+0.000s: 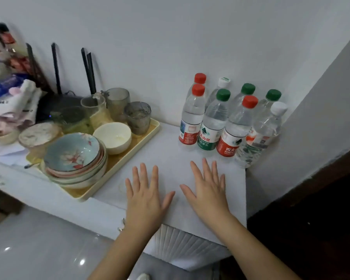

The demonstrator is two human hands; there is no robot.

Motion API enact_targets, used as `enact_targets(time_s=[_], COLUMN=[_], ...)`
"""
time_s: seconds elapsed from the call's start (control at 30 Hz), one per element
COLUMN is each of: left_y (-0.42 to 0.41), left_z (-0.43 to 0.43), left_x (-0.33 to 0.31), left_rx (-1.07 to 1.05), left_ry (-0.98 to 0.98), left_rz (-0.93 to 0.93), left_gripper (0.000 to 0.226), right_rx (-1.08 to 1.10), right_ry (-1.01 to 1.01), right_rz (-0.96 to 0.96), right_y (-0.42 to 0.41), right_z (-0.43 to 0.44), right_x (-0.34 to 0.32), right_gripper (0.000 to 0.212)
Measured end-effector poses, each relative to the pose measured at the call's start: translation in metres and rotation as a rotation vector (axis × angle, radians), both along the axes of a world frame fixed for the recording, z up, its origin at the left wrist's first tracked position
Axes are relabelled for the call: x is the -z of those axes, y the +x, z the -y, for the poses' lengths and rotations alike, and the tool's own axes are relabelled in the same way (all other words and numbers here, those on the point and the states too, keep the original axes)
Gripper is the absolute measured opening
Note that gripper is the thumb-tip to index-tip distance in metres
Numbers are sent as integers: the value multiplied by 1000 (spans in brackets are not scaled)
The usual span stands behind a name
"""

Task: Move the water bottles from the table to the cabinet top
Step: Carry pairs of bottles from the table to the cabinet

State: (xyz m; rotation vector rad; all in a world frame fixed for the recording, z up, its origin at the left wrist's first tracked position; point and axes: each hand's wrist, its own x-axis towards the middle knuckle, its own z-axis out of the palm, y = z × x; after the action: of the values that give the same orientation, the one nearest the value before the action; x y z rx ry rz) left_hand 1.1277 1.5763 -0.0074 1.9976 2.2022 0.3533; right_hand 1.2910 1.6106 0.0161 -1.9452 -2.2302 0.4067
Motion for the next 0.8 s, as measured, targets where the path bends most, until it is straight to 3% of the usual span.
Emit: enact_targets(time_s=[0.17, 0.43, 0.8], left_y=[-31, -80, -99], left_z=[88, 234, 411], left_x=[10, 33, 78], left_rx=[-195, -658, -1218], left_ry=[40, -61, -256], left_rz=[133, 118, 272], left_gripper=[86, 84, 95], right_rx=[-342, -887, -1507], right_ry=[-13, 73, -177], right_rz=[44, 108, 365], right_y=[-45, -135, -260], right_z=[34, 109, 250], right_x=[4, 40, 80], right_gripper=[71, 71, 73])
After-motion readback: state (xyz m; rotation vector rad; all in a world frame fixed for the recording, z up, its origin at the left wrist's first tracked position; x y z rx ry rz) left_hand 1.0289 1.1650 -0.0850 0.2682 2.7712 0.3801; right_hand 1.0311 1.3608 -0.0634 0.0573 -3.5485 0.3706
